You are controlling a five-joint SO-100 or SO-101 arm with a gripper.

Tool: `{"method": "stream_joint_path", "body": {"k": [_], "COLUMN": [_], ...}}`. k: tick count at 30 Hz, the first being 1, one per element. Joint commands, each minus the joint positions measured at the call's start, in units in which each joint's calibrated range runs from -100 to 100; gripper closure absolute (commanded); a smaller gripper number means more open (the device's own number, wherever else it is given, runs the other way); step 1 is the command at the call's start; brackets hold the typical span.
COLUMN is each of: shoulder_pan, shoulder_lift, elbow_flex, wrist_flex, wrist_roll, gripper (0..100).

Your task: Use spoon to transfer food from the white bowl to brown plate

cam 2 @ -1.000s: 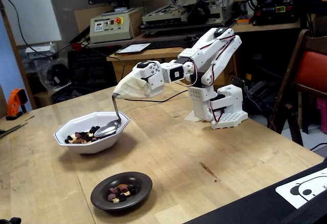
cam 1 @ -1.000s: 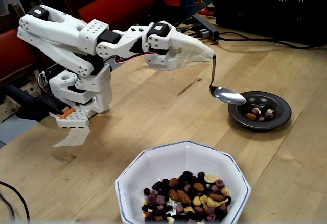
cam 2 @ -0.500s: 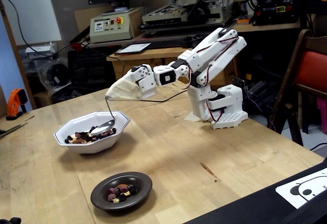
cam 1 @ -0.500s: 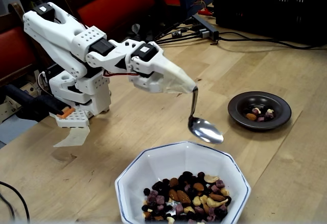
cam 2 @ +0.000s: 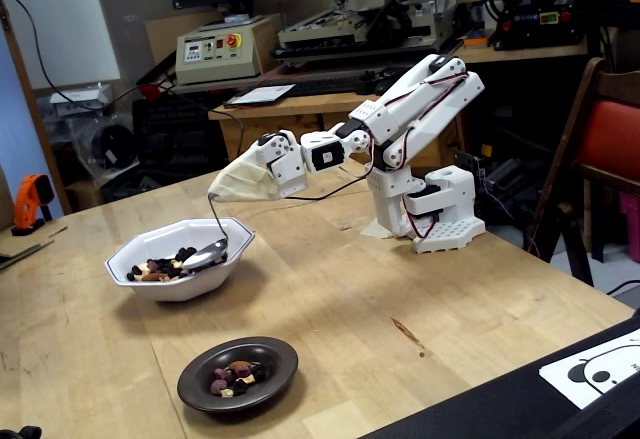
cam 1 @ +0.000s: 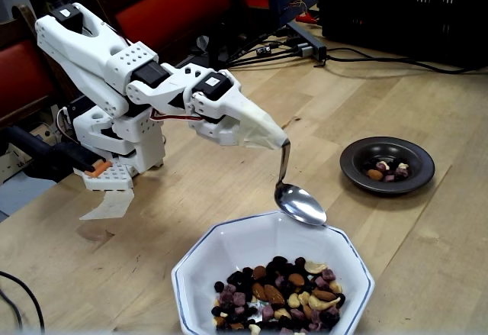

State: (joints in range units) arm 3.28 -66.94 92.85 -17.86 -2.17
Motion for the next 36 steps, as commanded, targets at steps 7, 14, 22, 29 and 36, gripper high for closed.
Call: {"method": "stream_joint_path", "body": {"k": [7,14,22,29,36], "shoulder_pan": [0.0,0.0,0.0,0.0,0.0], "shoulder_lift": [-1.5,-1.6,-12.4,-17.9,-17.8], "elbow_flex": [0.8,2.0,3.8,4.9,4.9], "wrist_flex": [-0.5,-0.6,-0.3,0.2,0.2], "wrist_roll": [-0.1,-0.1,-0.1,-0.1,-0.1], "gripper": [98,98,98,98,98]}}
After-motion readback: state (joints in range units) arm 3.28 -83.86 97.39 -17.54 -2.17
